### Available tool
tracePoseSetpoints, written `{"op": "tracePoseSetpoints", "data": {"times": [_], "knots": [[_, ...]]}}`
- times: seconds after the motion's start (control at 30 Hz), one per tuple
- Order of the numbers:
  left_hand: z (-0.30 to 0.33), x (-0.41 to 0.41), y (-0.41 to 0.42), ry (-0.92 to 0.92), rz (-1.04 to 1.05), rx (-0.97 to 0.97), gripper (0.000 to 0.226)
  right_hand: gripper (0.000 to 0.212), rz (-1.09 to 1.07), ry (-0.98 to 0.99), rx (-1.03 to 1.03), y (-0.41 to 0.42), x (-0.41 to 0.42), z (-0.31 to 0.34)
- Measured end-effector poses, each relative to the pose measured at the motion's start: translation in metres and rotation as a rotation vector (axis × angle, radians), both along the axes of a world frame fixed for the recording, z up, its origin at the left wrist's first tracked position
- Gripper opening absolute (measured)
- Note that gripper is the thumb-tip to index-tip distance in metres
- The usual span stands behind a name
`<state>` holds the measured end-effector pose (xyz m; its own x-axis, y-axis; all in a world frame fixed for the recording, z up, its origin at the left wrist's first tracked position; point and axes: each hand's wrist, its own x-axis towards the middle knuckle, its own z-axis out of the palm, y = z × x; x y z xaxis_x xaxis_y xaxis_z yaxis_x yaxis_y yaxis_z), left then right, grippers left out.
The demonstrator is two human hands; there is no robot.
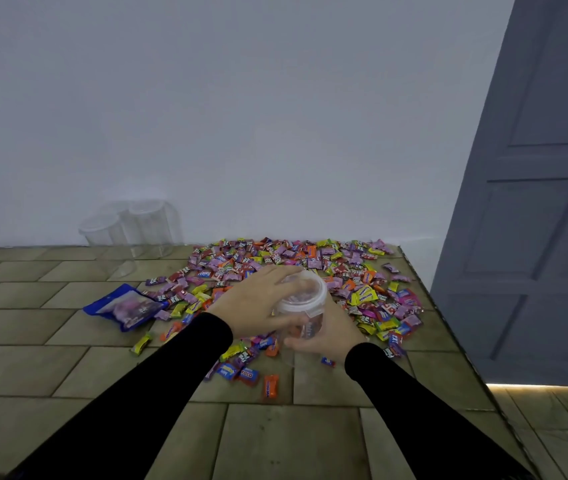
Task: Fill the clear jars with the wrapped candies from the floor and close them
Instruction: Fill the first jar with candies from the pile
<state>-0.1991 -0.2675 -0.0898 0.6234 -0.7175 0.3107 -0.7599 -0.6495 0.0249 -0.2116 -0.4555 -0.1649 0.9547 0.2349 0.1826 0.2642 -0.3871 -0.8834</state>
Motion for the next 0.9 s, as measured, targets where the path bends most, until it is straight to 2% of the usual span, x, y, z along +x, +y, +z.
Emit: {"op": "tracePoseSetpoints", "data": {"times": [0.2,0.33,0.47,0.57,0.67,0.73,0.8,0.9], "knots": [[0.001,-0.005,-0.004,0.084,0.044,-0.089,0.056,0.089,0.004,0.032,0.039,0.001,-0.001,-0.001],[0.006,-0.009,-0.005,0.247,0.12,-0.392,0.05,0.084,-0.017,0.045,0.028,0.002,-0.003,0.001],[0.014,-0.018,-0.003,0.204,0.291,-0.689,0.053,0.085,-0.047,0.069,0.008,0.0,-0.004,0.001],[0.014,-0.025,0.009,0.174,0.41,-0.825,0.033,0.088,-0.068,0.069,0.002,-0.002,-0.005,-0.001],[0.003,-0.026,0.03,0.21,0.565,-0.763,0.03,0.088,-0.076,0.067,0.007,-0.001,-0.009,0.0],[-0.006,-0.029,0.04,0.436,0.605,-0.637,0.029,0.09,-0.082,0.056,0.012,-0.001,-0.011,0.0],[-0.016,-0.036,0.044,0.692,0.552,-0.458,0.022,0.094,-0.087,0.039,0.019,-0.001,-0.013,0.001],[-0.031,-0.051,0.038,0.925,0.486,-0.161,0.02,0.097,-0.076,0.048,0.034,-0.002,-0.016,0.002]]}}
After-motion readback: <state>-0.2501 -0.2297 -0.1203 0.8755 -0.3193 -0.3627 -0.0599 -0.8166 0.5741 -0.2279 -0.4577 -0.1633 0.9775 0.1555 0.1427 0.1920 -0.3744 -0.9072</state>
